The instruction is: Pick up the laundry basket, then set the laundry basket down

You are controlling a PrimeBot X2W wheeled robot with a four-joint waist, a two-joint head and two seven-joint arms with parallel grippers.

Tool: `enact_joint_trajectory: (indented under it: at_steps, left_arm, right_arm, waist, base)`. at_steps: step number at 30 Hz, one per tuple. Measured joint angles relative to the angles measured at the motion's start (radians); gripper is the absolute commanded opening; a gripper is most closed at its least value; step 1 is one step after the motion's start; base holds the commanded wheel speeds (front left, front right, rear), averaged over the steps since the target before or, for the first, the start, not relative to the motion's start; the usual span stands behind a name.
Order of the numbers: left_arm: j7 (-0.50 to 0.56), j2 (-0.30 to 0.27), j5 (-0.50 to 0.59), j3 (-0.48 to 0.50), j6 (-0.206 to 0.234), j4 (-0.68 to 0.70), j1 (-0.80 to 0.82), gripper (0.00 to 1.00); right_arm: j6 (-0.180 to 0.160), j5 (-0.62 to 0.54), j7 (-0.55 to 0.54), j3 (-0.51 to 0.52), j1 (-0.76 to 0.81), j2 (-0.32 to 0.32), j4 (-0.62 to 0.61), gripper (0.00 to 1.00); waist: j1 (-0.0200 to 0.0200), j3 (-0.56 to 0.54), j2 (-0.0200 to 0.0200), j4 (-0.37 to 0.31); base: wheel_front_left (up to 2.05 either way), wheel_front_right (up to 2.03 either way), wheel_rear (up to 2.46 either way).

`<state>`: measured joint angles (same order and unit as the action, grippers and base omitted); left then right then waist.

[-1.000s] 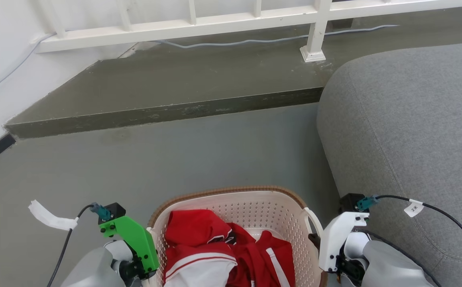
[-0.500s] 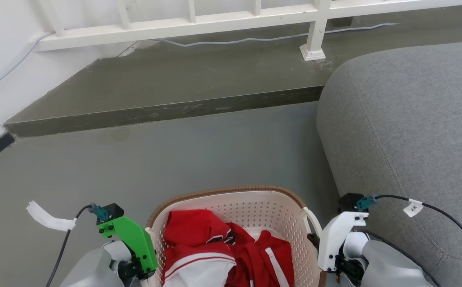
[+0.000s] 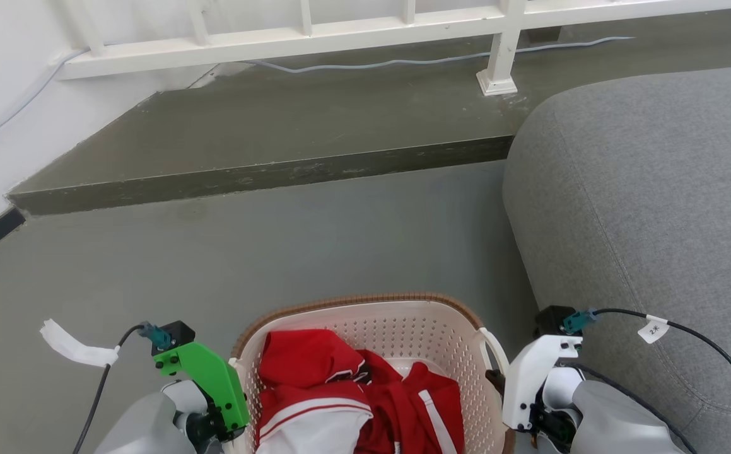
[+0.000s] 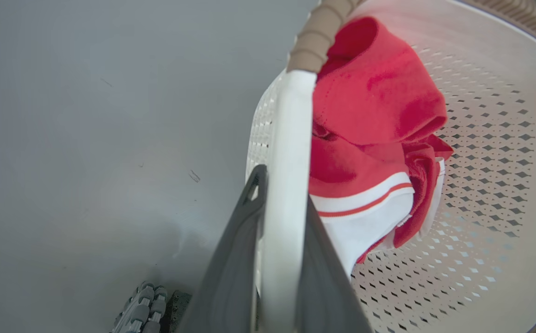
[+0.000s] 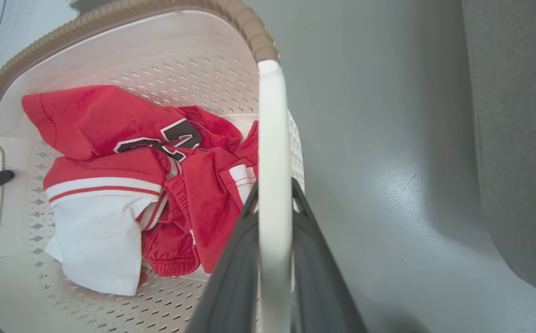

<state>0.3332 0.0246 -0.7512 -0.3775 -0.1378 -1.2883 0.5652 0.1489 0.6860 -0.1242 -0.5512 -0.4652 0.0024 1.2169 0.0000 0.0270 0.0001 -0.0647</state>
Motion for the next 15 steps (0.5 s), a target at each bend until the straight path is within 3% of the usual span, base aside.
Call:
enact_joint_trajectory:
  at_steps: [15]
  left_arm:
    - [-0.051,-0.005,0.017,-0.023,0.000,0.022,0.021,0.00]
  right_arm:
    - [0.000,-0.005,0.033,-0.017,-0.041,-0.007,-0.020,0.00]
  waist:
    - [0.0000,0.044,0.0000,0.004]
  base:
    - [0.00,0.00,0.00]
